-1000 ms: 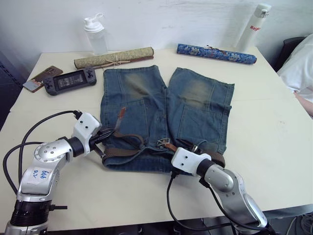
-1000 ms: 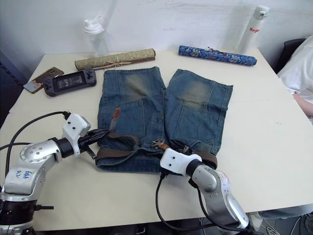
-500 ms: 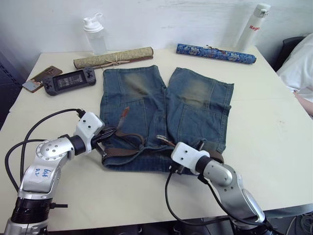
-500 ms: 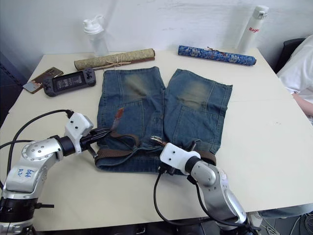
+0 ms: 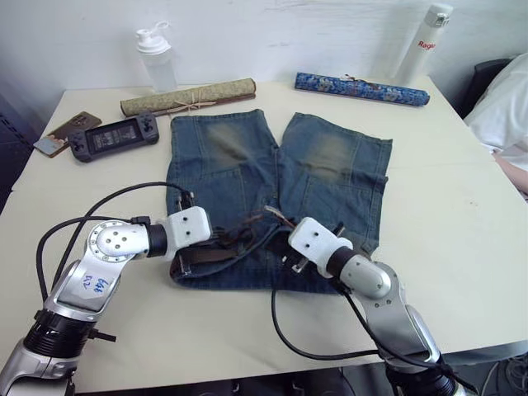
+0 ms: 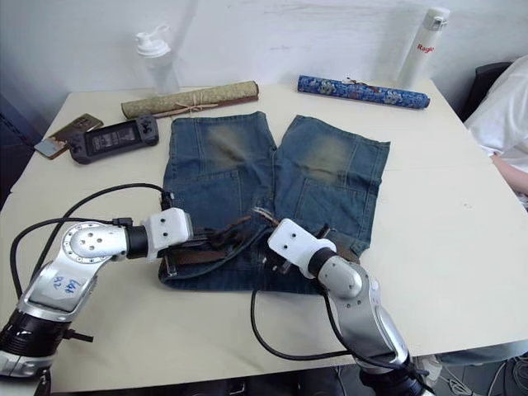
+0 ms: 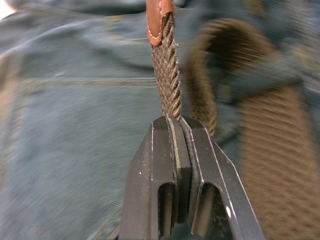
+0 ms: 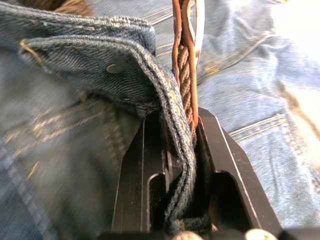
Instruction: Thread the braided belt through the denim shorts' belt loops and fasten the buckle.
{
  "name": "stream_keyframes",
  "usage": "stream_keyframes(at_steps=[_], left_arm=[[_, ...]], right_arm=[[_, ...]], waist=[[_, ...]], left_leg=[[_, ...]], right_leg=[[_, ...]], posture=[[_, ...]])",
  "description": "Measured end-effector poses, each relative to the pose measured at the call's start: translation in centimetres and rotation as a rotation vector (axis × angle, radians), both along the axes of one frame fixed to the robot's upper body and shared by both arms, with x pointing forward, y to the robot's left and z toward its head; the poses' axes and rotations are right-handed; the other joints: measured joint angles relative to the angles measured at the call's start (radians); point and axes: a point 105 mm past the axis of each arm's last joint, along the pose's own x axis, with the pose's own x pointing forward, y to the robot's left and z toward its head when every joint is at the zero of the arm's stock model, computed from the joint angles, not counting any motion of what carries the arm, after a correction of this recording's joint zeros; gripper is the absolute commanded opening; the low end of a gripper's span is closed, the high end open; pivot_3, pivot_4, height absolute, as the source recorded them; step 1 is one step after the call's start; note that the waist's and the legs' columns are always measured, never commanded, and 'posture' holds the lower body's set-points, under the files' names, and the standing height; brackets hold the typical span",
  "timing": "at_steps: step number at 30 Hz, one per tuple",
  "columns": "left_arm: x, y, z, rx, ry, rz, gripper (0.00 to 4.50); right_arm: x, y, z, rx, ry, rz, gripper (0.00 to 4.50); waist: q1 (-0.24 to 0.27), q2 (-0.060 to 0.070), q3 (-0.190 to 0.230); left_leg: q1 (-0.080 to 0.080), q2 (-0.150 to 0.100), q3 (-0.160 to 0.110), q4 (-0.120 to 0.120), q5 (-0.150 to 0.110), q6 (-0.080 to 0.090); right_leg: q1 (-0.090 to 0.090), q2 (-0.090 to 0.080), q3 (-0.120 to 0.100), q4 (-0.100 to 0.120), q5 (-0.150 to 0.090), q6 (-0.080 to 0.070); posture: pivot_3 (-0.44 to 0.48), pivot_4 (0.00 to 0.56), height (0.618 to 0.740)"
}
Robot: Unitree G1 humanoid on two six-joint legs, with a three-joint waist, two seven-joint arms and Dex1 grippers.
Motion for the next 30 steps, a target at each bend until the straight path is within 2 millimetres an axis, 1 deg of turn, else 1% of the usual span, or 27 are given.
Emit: stream_keyframes(at_steps=[6, 11, 16, 22, 27, 30], left_arm=[[0.1, -0.4, -0.3, -0.013, 0.011, 0.006, 0.0], [1.2, -2.1, 0.0, -0.142, 0.025, 0.091, 0.0], [1.1, -2.8, 0.0, -0.192, 0.052, 0.149, 0.0], [-0.1, -2.8, -0.2, -0.218, 0.073, 0.18, 0.0], [-0.5, -2.6, 0.1, -0.231, 0.066, 0.189, 0.0], [-0.6, -2.4, 0.0, -0.235, 0.072, 0.205, 0.0]], right_arm=[[0.2, 0.1, 0.3, 0.03, 0.006, -0.022, 0.04], [0.3, 0.2, 0.6, 0.024, -0.006, -0.022, 0.04], [0.4, 0.0, 0.7, 0.024, -0.016, -0.036, 0.04], [0.5, 0.1, 0.5, 0.06, 0.017, -0.046, 0.04], [0.7, -0.2, 0.4, 0.11, 0.054, -0.072, 0.04], [0.7, -0.2, 0.3, 0.131, 0.073, -0.077, 0.04]], waist=[[0.001, 0.0, 0.0], [0.002, 0.0, 0.0], [0.001, 0.0, 0.0], [0.002, 0.0, 0.0], [0.003, 0.0, 0.0], [0.001, 0.0, 0.0]], left_leg=[[0.0, 0.0, 0.0, 0.001, 0.0, 0.0], [-0.001, 0.0, 0.0, 0.001, 0.0, 0.001], [-0.001, 0.0, 0.0, 0.001, 0.0, 0.001], [-0.001, 0.0, 0.0, 0.001, 0.0, 0.001], [-0.001, 0.0, 0.0, 0.001, 0.0, 0.001], [-0.001, 0.0, 0.0, 0.001, 0.0, 0.001]], right_leg=[[0.0, 0.0, 0.0, 0.0, 0.0, 0.0], [0.0, 0.0, 0.0, 0.001, 0.0, 0.0], [0.0, 0.0, 0.0, 0.001, 0.0, 0.0], [0.0, 0.0, 0.0, 0.001, 0.0, 0.0], [0.0, 0.0, 0.0, 0.001, 0.0, 0.0], [0.0, 0.0, 0.0, 0.001, 0.0, 0.0]], posture=[[0.0, 0.15, 0.717], [0.0, 0.15, 0.717], [0.0, 0.15, 0.717], [0.0, 0.15, 0.717], [0.0, 0.15, 0.717], [0.0, 0.15, 0.717]])
